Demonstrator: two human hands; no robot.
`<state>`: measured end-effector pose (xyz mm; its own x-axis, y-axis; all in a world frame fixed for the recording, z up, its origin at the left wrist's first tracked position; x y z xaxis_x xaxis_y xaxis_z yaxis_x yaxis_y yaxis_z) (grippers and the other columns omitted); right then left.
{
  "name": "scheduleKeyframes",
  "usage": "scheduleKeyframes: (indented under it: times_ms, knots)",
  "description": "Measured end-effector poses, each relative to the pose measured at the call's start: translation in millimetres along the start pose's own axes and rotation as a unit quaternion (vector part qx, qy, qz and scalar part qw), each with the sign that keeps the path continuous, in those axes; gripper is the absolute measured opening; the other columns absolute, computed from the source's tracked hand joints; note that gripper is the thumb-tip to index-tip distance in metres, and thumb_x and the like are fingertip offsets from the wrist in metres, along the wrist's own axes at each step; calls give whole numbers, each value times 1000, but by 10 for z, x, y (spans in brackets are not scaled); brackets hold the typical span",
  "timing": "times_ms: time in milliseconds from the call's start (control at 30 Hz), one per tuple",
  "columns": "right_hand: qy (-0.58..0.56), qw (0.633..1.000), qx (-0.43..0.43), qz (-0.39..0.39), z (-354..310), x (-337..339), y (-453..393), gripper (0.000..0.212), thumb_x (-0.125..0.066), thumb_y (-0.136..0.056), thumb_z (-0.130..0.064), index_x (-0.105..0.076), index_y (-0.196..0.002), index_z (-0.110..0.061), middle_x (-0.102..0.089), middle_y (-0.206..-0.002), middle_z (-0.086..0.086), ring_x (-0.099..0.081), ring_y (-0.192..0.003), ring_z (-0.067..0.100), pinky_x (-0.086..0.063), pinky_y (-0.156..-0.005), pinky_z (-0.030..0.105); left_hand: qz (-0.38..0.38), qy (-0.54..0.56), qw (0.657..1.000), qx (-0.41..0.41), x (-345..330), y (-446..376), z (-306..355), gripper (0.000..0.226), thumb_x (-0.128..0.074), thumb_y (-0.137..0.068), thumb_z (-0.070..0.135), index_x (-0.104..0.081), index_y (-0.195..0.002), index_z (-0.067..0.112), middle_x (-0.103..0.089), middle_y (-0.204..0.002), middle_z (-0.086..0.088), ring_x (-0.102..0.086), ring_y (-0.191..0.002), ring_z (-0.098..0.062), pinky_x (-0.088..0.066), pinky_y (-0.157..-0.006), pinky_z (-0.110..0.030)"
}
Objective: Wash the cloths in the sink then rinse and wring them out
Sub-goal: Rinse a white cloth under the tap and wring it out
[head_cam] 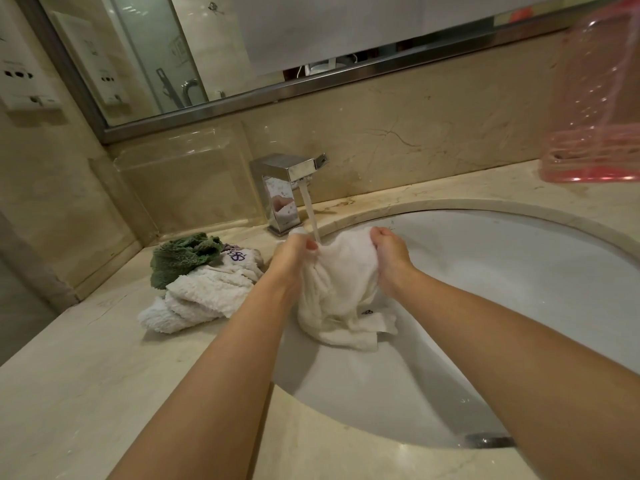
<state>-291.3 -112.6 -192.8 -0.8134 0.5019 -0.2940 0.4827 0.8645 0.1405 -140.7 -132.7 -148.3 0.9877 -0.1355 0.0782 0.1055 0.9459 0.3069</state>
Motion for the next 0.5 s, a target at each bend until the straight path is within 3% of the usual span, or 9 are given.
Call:
scheduleKeyframes:
  times_ms: [100,233,300,367,500]
  knots:
    - [-1,1000,-5,-7,3,-39,44,25,-42,-101,-25,-58,-94,-7,-58,-125,22,-54,-119,38,-41,-105,51,-75,-57,994,57,-43,26,-6,64,-75,-70,46,-58,-122,13,-64,-117,-9,-62,-105,-28,-47,-97,-43]
    - [19,1000,-4,-17,28,-91,42,27,-40,-102,-26,-57,-82,-20,-60,-106,9,-56,-112,32,-44,-102,46,-129,-188,967,116,-85,86,-22,86,-78,-65,62,-53,-129,11,-59,-128,-13,-58,-117,-29,-44,-104,-43]
    - [24,999,-5,-20,20,-103,47,28,-40,-103,-26,-57,-81,-22,-58,-101,5,-55,-104,27,-44,-94,39,-142,-221,958,111,-105,121,-21,74,-73,-72,63,-60,-118,6,-66,-114,-13,-63,-106,-24,-47,-99,-36]
    - [33,999,-4,-23,7,-92,43,27,-42,-102,-26,-57,-80,-22,-58,-100,5,-54,-99,24,-44,-90,38,-137,-187,969,87,-125,153,-25,45,-67,-86,48,-63,-98,6,-67,-93,-10,-64,-88,-20,-51,-85,-30]
    - [50,998,-13,-34,4,-60,57,14,-51,-96,-22,-65,-94,-18,-65,-113,9,-59,-108,28,-46,-100,41,-62,-37,997,24,-52,71,-23,23,-66,-86,20,-61,-102,4,-63,-100,-12,-61,-91,-23,-48,-91,-35]
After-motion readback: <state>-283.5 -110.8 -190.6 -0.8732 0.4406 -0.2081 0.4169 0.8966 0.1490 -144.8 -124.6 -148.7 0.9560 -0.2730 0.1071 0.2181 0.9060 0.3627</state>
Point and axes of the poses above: each hand's wrist, its own y-axis away from the middle knuckle, its own x-axis out of the back of the hand, z = x × y, the point moved 2 cm from there along -y, towards the middle knuckle
